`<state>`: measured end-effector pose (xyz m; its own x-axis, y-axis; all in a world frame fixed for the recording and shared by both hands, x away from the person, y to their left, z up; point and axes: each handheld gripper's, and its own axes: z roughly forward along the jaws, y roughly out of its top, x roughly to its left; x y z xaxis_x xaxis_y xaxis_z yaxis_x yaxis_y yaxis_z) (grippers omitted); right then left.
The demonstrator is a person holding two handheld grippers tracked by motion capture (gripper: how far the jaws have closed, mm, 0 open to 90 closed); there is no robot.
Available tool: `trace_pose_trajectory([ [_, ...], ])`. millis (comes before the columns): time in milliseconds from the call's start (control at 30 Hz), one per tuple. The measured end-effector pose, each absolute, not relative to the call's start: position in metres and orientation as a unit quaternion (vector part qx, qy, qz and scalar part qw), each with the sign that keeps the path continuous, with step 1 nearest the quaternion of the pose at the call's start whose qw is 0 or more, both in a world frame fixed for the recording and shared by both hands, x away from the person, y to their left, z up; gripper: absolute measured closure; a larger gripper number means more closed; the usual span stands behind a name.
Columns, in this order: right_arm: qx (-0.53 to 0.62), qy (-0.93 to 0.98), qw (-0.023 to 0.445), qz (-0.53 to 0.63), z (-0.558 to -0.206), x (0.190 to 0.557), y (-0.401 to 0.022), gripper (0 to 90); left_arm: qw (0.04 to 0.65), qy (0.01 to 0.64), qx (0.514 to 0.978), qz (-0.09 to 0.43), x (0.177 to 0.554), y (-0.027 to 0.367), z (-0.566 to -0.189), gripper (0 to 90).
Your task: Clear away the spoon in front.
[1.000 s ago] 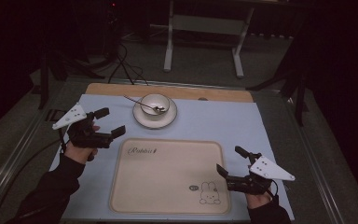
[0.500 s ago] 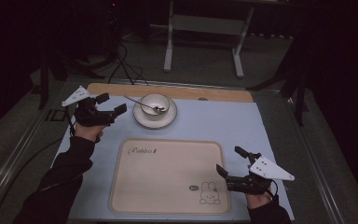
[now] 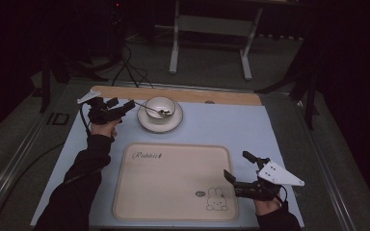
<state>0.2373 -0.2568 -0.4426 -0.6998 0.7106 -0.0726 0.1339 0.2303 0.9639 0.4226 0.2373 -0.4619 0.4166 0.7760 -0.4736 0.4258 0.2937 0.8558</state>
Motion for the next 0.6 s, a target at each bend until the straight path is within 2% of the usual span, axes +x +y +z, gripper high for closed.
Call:
trace_pose_trajectory([
  [233, 0.283, 0.742, 0.26, 0.55, -0.443, 0.238, -0.256, 12.3, 0.616, 0.563, 0.536, 0.127, 0.434, 0.237, -0.481, 14.8],
  [600, 0.285, 0.742, 0.249, 0.552, -0.444, 0.239, -0.257, 12.4, 0.6, 0.613, 0.495, 0.139, 0.447, 0.228, -0.496, 34.5],
])
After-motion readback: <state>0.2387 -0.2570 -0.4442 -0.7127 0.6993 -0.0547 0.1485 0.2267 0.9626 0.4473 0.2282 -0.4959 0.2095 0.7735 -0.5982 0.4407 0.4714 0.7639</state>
